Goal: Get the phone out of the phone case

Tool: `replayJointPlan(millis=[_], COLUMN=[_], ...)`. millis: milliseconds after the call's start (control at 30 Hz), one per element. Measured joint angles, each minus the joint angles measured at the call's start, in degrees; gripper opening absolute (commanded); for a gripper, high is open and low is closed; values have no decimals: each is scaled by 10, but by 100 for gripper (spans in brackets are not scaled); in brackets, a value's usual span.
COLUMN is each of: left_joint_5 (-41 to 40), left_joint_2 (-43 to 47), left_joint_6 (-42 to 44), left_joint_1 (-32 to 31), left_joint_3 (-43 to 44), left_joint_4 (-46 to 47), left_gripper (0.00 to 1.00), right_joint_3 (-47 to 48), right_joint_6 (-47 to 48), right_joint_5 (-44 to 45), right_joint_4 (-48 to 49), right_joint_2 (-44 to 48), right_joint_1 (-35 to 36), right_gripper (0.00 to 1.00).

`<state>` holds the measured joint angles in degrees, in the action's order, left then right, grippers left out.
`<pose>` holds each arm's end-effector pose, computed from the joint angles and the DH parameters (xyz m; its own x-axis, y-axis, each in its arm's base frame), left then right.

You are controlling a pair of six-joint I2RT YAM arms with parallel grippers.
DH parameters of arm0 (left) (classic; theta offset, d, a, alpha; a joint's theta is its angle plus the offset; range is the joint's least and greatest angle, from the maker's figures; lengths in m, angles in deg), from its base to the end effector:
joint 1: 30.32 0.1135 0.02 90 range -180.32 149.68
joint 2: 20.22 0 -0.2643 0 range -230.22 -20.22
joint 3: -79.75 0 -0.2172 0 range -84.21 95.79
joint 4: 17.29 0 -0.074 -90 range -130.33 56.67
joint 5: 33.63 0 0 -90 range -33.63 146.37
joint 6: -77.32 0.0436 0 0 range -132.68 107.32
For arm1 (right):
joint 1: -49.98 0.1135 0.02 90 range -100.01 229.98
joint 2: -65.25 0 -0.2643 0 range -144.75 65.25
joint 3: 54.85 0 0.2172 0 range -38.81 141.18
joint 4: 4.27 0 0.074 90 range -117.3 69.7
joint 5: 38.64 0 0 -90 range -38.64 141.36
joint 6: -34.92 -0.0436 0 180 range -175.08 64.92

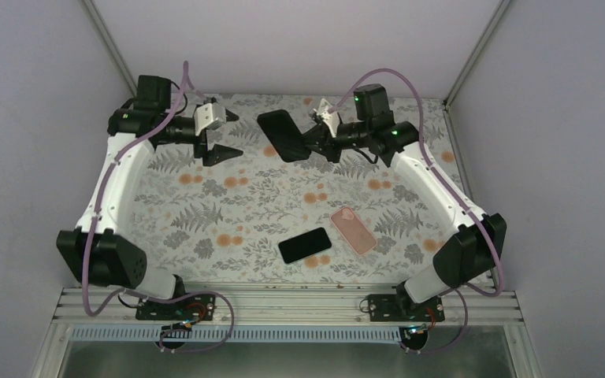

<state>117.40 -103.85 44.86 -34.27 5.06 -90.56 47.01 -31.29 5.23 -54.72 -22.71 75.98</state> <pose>0.2484 -0.0554 0.3819 0.0661 0.4051 -0.9119 0.9685 0.1937 0.1563 0.2605 0.1620 0.3677 -0.1573 -0.3877 -0.9083 -0.9702 0.2323 0.0688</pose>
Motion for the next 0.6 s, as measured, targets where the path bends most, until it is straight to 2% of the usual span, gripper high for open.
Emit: replayJointPlan(millis=[133,233,333,467,600], left_joint_5=[-76,-161,-246,-384,-513], left_joint_2=[77,118,117,104,46], left_joint_6=[-63,-100,-137,-145,-139], left_joint_1=[-24,-96,-160,-237,-319], left_joint_3=[-85,-162,-213,-271,-278], left_joint_4=[151,269,383,513,617], left_gripper=[96,96,96,95,95], right_joint_3=[-12,16,86,125,169], right_joint_6=[-34,-93,-174,-228,-268], right_joint_5=[3,4,5,11,19], right_joint_4=[1,5,21,29,22], right_joint_2=[-14,-62,-150,-202,-231], right_joint_1=[-39,-71,-89,-91,-87], right_gripper=[4,4,4,4,3])
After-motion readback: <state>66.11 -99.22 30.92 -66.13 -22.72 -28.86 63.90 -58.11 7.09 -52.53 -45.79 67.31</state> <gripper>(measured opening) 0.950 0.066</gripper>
